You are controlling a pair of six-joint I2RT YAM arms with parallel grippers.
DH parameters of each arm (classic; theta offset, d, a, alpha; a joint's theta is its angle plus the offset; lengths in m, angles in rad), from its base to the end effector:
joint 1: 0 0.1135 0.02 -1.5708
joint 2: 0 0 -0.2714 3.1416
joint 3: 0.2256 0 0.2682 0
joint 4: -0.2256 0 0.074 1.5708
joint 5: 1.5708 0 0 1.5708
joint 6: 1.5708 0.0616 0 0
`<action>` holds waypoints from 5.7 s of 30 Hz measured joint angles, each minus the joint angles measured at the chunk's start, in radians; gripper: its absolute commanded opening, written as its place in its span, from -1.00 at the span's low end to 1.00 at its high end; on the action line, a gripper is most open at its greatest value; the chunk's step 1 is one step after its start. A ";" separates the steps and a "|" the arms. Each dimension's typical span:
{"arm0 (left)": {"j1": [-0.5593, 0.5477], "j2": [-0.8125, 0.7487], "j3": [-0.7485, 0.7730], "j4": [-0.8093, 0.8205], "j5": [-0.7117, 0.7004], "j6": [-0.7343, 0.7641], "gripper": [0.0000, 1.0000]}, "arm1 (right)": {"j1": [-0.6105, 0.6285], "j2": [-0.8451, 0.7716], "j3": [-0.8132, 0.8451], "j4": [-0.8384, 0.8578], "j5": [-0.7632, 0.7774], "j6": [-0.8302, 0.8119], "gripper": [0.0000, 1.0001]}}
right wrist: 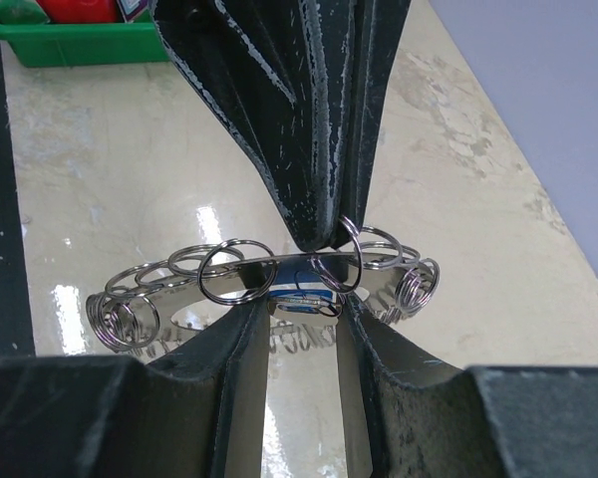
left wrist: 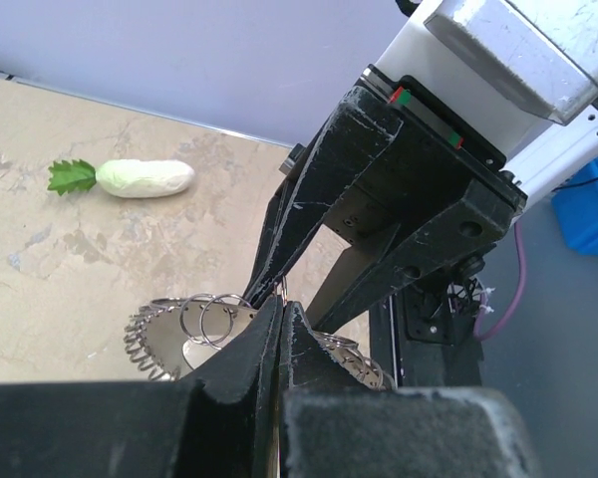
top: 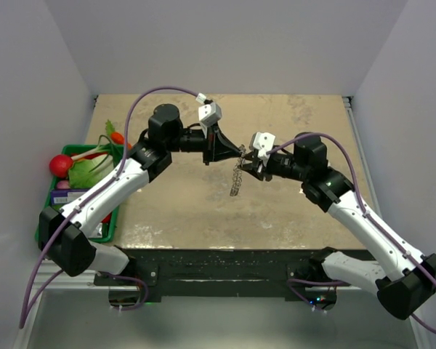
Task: Remove the keys from the keyring
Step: Remove the key from the keyring.
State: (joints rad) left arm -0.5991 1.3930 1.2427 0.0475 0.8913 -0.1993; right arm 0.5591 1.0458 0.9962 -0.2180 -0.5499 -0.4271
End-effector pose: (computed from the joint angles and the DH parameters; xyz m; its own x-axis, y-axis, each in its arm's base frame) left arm 0.2633 -0.2378 0.3892 -0.2797 0.0404 -0.9592 0.9569 0.0924 -0.2752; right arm 0.2119 0.1705 0.3619 0.1603 -0.3163 -0.9350 -0.8933 0.3564 -0.2737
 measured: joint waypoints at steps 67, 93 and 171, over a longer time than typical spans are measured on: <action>-0.013 -0.025 -0.124 0.364 0.299 -0.123 -1.00 | -0.231 0.080 0.325 -0.431 -0.697 -0.040 -0.40; -0.012 -0.025 -0.142 0.464 0.302 -0.198 -1.00 | -0.232 0.115 0.287 -0.341 -0.756 0.019 -0.42; -0.116 0.035 -0.016 -0.213 0.019 0.483 -0.11 | -0.070 0.425 0.716 -1.105 -0.196 -0.201 -1.00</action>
State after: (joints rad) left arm -0.7147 1.4277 1.2270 -0.1654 0.9100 0.2840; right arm 0.4892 1.4708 1.7119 -1.3228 -0.7460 -0.6277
